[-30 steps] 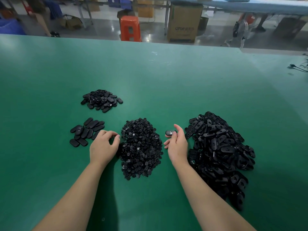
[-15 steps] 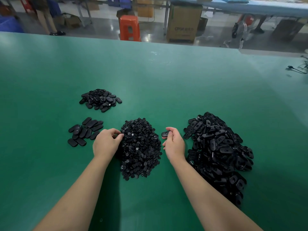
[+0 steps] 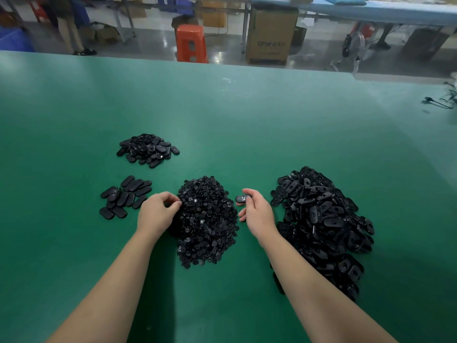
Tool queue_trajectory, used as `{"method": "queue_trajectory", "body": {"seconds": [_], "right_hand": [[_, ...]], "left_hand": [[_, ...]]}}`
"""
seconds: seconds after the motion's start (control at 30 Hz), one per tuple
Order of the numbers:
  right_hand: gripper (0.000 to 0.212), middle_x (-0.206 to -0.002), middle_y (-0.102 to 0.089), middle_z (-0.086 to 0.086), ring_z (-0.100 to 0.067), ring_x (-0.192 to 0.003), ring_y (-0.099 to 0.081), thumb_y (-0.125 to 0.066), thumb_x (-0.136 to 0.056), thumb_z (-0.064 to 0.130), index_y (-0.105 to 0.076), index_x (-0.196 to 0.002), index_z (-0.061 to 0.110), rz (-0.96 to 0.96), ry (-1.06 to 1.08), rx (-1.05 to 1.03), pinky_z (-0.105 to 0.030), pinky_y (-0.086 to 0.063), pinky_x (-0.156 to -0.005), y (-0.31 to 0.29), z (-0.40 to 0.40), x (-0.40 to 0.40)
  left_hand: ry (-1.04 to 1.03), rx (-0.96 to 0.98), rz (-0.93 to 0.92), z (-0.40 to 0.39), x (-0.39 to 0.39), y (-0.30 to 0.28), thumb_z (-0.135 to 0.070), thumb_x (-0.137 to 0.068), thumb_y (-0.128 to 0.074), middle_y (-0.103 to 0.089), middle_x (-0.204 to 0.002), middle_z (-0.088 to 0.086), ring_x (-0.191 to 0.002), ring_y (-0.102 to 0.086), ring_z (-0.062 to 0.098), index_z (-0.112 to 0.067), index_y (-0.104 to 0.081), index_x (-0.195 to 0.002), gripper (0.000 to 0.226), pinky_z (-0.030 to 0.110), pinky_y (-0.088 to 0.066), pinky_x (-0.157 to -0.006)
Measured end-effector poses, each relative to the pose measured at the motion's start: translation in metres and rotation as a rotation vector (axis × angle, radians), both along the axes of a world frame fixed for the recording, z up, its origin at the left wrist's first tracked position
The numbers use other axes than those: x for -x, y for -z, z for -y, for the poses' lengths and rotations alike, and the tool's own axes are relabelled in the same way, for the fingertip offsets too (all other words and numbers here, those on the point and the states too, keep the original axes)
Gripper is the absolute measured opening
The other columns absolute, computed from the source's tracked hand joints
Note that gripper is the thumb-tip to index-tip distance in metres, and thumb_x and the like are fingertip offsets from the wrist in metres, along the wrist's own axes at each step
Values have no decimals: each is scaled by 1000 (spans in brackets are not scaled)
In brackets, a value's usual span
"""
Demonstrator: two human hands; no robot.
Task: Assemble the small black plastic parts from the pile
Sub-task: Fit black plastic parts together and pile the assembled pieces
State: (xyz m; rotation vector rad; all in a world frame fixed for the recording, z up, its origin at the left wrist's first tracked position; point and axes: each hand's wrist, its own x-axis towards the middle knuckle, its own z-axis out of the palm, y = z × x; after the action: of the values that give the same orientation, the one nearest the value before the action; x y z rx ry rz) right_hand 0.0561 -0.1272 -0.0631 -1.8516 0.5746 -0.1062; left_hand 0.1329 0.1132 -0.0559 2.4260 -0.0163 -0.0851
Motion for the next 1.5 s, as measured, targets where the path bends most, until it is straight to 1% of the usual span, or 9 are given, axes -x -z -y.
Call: {"method": "queue_trajectory", "body": {"seconds": [0.13,0.27,0.37,0.5,0.67,0.83,1.13,1.3,1.5], "right_hand": [[31,-83,-71,-1,-2,-56,-62,-37,-109,18,-56,-131,24,0,-7,-22,-13,-47,-58,-2,1,1],[30,-81,-71,-2,-3,-56,-62,-37,-109,18,-56,-131,24,2,-17,-34,-14,-47,-58,-2,1,2],[30,-80,-71,-2,-4,-58,-63,-37,-109,19,-56,-131,25,-1,-18,-28,-16,-48,-61,-2,1,2],[30,-83,-71,-2,-4,-60,-64,-36,-109,19,-56,-131,25,2,-18,-25,-19,-50,-64,-2,1,3],[31,-80,-70,-1,-4,-60,-63,-36,-109,18,-56,-132,24,1,-19,-19,-17,-48,-63,-2,0,3],[31,-79,-69,-1,-5,-60,-62,-35,-109,18,-56,-131,24,4,-16,-27,-19,-49,-64,-1,-1,4],[31,-83,-70,-3,-8,-63,-63,-35,-109,18,-57,-129,25,15,-17,-23,-26,-54,-70,0,0,4],[30,-84,-71,-2,-7,-62,-63,-36,-109,19,-57,-128,26,15,-9,-18,-23,-52,-67,1,0,4],[30,-84,-70,-1,-9,-63,-64,-36,-109,19,-58,-128,26,20,-6,-18,-36,-59,-78,3,-1,4]], "left_hand": [[1,41,1,-3,-1,-2,-24,-94,-70,-67,-80,-10,-73,-62,17,-25,-69,-83,11,30,-47,-62],[-60,191,-37,-1,-1,-4,-22,-93,-72,-71,-80,-6,-74,-63,12,-22,-71,-83,9,26,-43,-60],[-72,347,-101,2,1,-7,-16,-91,-74,-75,-76,-6,-78,-68,14,-21,-73,-84,9,26,-47,-66],[-18,408,-168,2,4,-9,-10,-90,-74,-77,-78,-3,-82,-71,16,-19,-76,-86,10,30,-54,-80],[21,457,-198,0,6,-13,-7,-92,-71,-77,-80,0,-81,-70,12,-21,-78,-89,16,25,-52,-80],[79,434,-205,-1,8,-16,-8,-93,-71,-77,-78,-2,-76,-70,2,-25,-80,-90,20,20,-47,-75],[146,413,-212,0,11,-21,-9,-94,-70,-78,-82,-1,-82,-69,7,-31,-82,-89,26,25,-49,-81],[207,334,-196,5,9,-23,-13,-95,-69,-75,-76,-9,-68,-62,-2,-33,-79,-90,23,23,-47,-73],[213,254,-185,11,9,-23,-13,-97,-66,-71,-71,-9,-55,-51,-4,-31,-78,-88,23,25,-41,-62]]}}
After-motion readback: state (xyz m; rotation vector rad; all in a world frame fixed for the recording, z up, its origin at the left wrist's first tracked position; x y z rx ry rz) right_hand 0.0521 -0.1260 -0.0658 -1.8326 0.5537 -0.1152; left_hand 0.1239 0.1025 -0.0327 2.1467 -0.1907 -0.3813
